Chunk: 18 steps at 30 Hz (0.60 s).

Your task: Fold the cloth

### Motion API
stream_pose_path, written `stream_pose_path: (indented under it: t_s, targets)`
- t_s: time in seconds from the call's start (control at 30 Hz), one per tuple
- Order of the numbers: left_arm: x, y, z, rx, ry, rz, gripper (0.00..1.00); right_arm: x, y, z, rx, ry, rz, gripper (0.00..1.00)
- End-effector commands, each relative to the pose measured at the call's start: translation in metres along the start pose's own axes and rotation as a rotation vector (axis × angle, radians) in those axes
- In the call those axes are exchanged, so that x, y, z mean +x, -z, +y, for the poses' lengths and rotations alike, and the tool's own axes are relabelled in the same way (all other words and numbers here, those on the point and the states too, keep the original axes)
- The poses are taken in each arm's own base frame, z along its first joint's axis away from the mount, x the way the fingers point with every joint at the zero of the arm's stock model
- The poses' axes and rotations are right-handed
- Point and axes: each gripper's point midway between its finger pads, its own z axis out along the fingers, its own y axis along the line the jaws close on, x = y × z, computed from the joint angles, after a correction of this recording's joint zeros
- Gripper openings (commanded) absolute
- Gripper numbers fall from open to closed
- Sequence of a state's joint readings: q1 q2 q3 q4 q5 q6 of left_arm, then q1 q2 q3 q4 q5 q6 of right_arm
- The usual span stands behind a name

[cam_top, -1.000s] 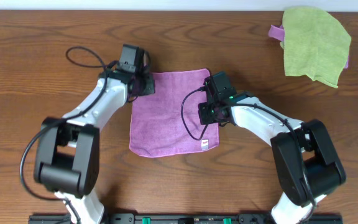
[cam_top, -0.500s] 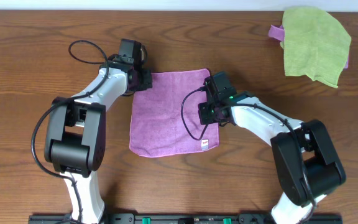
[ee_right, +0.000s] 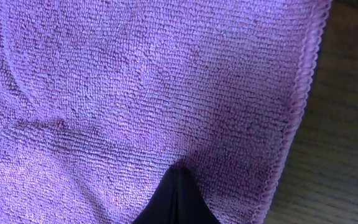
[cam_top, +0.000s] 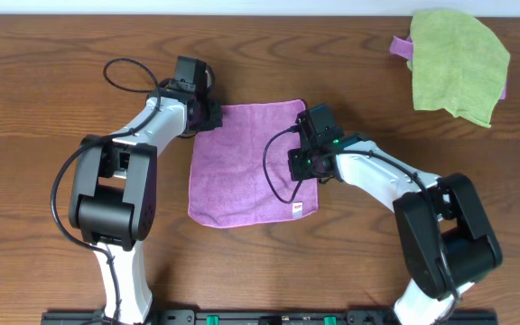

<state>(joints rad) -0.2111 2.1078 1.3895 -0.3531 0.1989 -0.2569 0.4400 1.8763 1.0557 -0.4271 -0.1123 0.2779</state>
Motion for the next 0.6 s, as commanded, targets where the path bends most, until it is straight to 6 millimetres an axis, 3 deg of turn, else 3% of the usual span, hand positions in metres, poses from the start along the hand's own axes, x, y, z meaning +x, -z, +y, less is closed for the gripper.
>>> stream_pose_path:
  t_s: [0.0, 0.2, 0.43, 0.57]
  targets:
    - [0.017, -0.022, 0.008, -0.011, -0.009, 0.060, 0.06, 0.036, -0.020, -0.021, 0.091, -0.010, 0.108, 0.01]
    - [0.017, -0.021, 0.029, -0.130, -0.018, 0.051, 0.05, 0.047, -0.019, -0.024, 0.104, -0.014, 0.152, 0.01]
    - [0.019, -0.021, 0.030, -0.133, -0.016, 0.060, 0.06, 0.075, -0.012, -0.031, 0.138, -0.023, 0.271, 0.01]
    - [0.018, -0.020, 0.034, -0.157, -0.016, 0.057, 0.06, 0.081, -0.009, -0.036, 0.163, -0.023, 0.293, 0.01]
